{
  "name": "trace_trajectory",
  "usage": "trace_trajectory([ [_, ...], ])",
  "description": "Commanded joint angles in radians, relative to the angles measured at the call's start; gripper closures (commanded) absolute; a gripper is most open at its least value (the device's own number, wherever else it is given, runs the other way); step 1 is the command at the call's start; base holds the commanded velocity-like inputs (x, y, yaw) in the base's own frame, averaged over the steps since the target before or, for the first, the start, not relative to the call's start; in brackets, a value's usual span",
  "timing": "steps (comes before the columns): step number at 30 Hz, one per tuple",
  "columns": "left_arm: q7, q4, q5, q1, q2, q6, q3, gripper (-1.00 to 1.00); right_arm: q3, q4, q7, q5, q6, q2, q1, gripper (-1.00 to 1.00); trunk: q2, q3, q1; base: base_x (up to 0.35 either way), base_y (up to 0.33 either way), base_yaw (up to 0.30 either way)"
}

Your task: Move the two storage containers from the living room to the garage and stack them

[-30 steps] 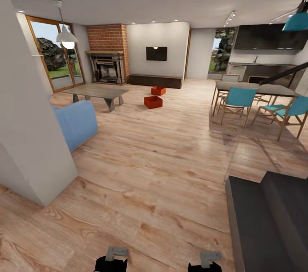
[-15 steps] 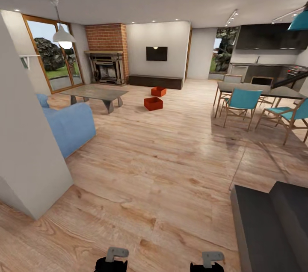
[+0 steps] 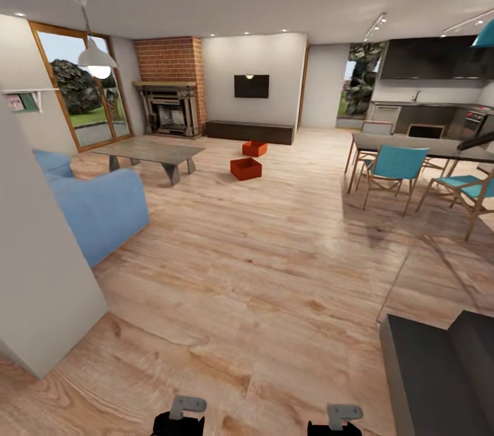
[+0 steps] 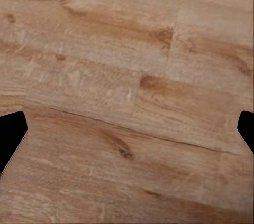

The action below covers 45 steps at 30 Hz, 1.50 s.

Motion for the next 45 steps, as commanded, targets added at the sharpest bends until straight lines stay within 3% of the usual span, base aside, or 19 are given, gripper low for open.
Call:
trace_trajectory([
  [1,0.006,0.001,0.011,-0.001,0.000,-0.003,-0.009,-1.00,0.001,-0.001,-0.004,0.007,0.006,0.000,0.000,-1.00,-0.001,-0.001,0.001,0.338,0.000,0.000],
  [13,0.006,-0.001,0.012,-0.001,0.002,-0.011,-0.009,-1.00,0.001,-0.001,-0.003,0.007,0.006,0.000,0.000,-1.00,-0.001,-0.001,0.001,0.297,0.000,0.000],
  [34,0.003,-0.012,0.018,-0.001,0.002,-0.007,-0.003,-1.00,0.003,-0.001,-0.003,0.007,0.006,0.000,0.000,-1.00,-0.001,-0.001,0.001,0.062,0.000,0.000],
  [45,0.004,-0.013,0.013,-0.001,0.002,-0.015,-0.008,-1.00,0.004,-0.001,-0.003,0.008,0.006,0.000,0.000,-1.00,-0.001,-0.001,0.001,0.293,0.000,0.000],
])
